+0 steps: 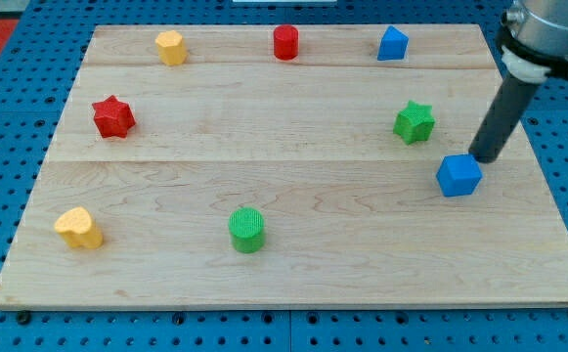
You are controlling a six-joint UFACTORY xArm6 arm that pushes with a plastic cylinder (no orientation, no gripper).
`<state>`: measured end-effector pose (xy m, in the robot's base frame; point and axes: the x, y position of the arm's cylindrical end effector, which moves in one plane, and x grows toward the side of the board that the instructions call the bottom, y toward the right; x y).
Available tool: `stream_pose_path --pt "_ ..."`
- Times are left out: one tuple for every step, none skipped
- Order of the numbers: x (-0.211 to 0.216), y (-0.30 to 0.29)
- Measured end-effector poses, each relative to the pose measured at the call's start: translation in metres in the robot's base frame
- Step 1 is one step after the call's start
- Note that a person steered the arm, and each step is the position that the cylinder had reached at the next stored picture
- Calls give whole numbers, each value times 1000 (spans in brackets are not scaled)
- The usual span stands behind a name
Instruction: Slide the cube closer to the green star
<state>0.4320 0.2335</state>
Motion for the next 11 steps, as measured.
stream_pose_path --pt "14 61" --pt "14 83" --pt "17 100" --pt "27 111" --pt "62 110" --pt "77 84" --pt "83 21" --pt "64 -14" --pt "22 -15" --pt "32 -13" --pt "76 -13"
